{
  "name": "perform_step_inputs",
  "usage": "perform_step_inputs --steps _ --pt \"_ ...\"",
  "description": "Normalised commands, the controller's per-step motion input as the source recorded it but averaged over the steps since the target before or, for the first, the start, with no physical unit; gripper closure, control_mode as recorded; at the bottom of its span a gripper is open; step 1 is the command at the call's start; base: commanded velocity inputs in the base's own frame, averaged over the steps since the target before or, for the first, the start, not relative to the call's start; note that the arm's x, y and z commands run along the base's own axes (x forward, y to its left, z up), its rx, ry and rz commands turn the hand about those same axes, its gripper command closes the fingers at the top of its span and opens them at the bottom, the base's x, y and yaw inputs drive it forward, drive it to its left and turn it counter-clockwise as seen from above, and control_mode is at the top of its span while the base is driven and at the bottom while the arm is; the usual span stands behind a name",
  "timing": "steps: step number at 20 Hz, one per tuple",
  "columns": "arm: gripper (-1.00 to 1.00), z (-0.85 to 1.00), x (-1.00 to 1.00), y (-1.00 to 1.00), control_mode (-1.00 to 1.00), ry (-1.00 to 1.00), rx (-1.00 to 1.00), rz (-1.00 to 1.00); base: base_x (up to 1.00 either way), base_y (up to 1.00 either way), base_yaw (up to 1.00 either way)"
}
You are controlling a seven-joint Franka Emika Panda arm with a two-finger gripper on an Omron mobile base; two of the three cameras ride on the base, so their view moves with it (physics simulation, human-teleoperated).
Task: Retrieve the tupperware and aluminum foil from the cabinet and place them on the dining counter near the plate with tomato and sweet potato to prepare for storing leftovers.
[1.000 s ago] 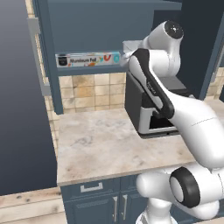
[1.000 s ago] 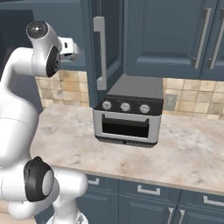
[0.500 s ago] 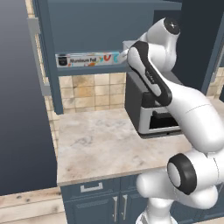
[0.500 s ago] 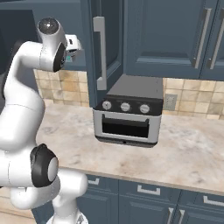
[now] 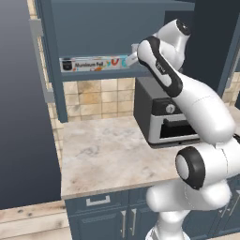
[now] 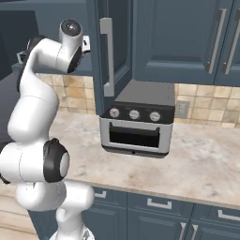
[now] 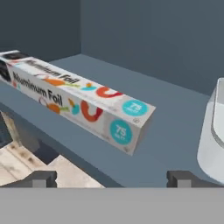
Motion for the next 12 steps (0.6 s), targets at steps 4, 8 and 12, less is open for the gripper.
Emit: perform_step_inputs --steps 4,8,12 --pt "-1.00 -0.03 0.52 0.00 -1.00 0.00 0.00 0.14 0.00 0.00 0.00" --pt "-1.00 -0.10 0.55 0.00 -1.00 0.03 0.00 0.14 0.00 0.00 0.00" --pt "-1.00 -0.13 0.52 0.00 -1.00 0.03 0.00 0.11 0.00 0.00 0.00"
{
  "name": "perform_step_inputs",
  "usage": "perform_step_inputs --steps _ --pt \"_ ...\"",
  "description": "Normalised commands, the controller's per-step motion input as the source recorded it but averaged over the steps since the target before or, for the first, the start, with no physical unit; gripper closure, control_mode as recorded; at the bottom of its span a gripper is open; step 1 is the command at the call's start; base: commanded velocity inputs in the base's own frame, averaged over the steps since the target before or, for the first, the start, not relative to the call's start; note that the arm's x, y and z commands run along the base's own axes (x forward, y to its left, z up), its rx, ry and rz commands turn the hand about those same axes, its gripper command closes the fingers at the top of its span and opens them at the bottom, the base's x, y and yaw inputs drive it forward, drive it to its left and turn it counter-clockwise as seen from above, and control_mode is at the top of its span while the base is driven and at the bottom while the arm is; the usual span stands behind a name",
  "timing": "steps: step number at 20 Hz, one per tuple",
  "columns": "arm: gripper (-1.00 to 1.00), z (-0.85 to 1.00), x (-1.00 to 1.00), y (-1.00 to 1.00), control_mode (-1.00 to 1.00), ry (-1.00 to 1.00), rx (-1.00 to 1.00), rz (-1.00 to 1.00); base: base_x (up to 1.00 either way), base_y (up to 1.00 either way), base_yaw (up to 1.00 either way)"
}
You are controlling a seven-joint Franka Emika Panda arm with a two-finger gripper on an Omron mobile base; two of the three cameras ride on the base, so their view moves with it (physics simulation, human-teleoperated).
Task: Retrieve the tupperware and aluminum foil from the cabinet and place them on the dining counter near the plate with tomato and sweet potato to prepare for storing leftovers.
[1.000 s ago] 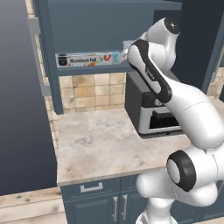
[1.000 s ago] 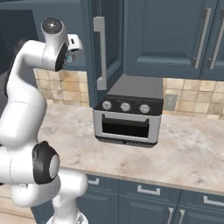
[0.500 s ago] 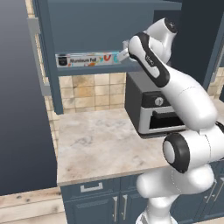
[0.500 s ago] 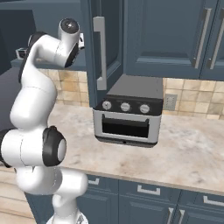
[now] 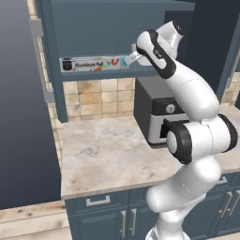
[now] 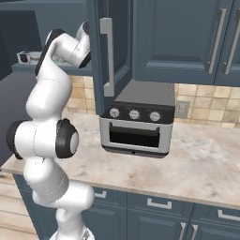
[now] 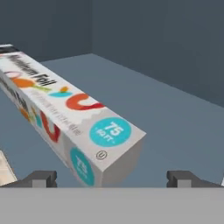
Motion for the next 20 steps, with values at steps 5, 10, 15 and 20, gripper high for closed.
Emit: perform_step_inputs --steps 5,10,15,20 --pt "-1.00 -0.05 0.51 0.00 -1.00 0.02 0.00 0.11 0.00 0.00 0.00" --pt "-1.00 0.00 0.42 0.05 -1.00 0.00 0.00 0.11 0.00 0.00 0.00" --pt "-1.00 -0.09 0.20 0.23 -1.00 0.00 -0.06 0.13 0.00 0.00 0.00" --pt "-1.00 -0.29 0.10 0.26 -1.00 0.00 -0.07 0.14 0.00 0.00 0.00"
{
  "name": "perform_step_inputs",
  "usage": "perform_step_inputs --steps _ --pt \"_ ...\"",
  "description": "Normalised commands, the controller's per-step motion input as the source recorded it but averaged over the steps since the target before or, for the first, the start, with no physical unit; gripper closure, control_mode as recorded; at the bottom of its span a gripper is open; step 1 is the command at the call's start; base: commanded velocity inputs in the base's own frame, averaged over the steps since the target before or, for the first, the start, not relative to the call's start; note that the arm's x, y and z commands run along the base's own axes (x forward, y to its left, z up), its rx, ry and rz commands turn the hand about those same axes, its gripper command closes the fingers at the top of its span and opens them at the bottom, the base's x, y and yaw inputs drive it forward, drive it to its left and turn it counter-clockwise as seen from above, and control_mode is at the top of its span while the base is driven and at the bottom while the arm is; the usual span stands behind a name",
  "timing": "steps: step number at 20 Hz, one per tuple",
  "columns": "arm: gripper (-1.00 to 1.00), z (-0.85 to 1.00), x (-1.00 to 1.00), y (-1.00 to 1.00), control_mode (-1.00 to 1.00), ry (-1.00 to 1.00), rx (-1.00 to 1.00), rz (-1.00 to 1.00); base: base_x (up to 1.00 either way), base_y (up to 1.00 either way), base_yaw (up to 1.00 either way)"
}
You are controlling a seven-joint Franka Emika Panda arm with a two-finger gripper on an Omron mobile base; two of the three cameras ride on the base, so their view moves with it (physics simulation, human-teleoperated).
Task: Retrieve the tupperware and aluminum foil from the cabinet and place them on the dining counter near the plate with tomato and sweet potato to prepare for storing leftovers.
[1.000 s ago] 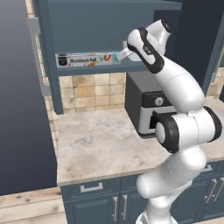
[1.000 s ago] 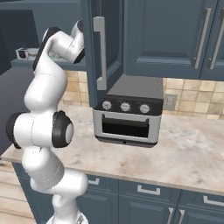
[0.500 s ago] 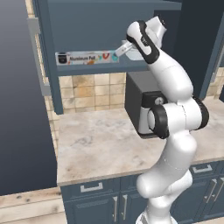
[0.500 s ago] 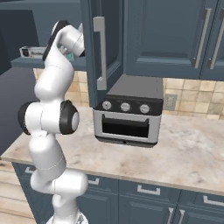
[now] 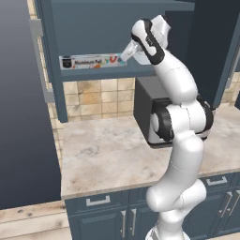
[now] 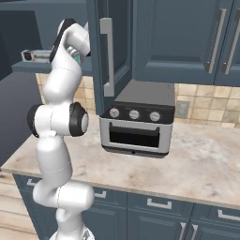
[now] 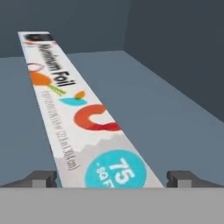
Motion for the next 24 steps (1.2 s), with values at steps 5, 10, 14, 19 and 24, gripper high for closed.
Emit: perform_step_inputs --steps 5,10,14,19,24 --pt "-1.00 -0.34 0.08 0.17 -1.00 0.00 -0.04 0.16 0.00 0.00 0.00" --pt "-1.00 -0.39 0.02 0.11 -1.00 0.00 -0.02 0.17 0.00 0.00 0.00" --pt "1.00 -0.75 0.00 0.33 -1.00 -0.06 -0.06 0.17 0.00 0.00 0.00" --pt "1.00 -0.81 0.00 0.41 -1.00 -0.14 -0.05 0.15 0.00 0.00 0.00" --pt "1.00 -0.33 0.00 0.09 -1.00 -0.12 0.00 0.04 0.00 0.00 0.00"
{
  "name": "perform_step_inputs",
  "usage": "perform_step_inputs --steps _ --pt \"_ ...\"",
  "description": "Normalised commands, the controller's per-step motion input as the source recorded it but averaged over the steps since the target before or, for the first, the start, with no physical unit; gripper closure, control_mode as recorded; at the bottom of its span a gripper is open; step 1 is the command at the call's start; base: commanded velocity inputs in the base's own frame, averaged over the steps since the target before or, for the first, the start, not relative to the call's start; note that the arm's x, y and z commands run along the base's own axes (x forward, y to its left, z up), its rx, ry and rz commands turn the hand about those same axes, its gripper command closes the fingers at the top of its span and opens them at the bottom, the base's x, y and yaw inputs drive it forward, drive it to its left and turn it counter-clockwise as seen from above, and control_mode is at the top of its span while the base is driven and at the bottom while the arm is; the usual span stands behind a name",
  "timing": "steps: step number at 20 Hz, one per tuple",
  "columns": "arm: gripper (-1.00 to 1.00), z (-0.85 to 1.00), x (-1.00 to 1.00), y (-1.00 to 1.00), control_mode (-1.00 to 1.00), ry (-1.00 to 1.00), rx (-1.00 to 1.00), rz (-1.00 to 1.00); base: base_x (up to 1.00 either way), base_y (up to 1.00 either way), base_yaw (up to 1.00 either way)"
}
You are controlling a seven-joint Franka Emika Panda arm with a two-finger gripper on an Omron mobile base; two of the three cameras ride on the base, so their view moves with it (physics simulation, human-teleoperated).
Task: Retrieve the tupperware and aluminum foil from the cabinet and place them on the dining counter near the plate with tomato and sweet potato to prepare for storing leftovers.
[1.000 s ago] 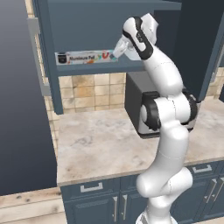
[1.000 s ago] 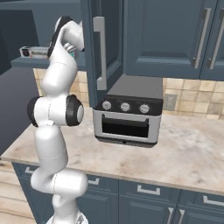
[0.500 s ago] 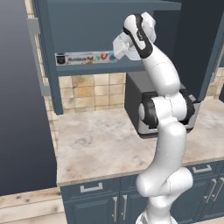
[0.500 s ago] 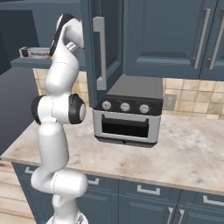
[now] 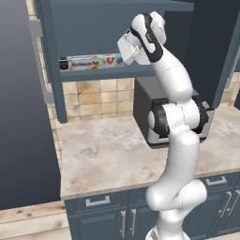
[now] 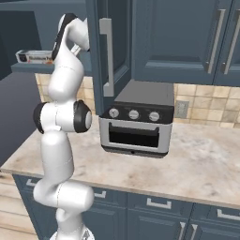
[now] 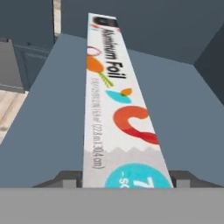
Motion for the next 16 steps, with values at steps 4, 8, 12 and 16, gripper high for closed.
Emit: perform_step_inputs --steps 4,8,12,16 --pt "1.00 -0.24 -0.21 0.00 -1.00 -0.04 0.01 -0.02 0.00 0.00 0.00" --pt "1.00 -0.40 -0.75 0.00 -1.00 0.00 0.12 -0.06 0.00 0.00 0.00" --pt "1.00 -0.15 -0.93 0.00 -1.00 0.00 0.21 -0.06 0.00 0.00 0.00" --pt "1.00 -0.05 -1.00 0.00 -1.00 0.00 0.17 -0.03 0.00 0.00 0.00"
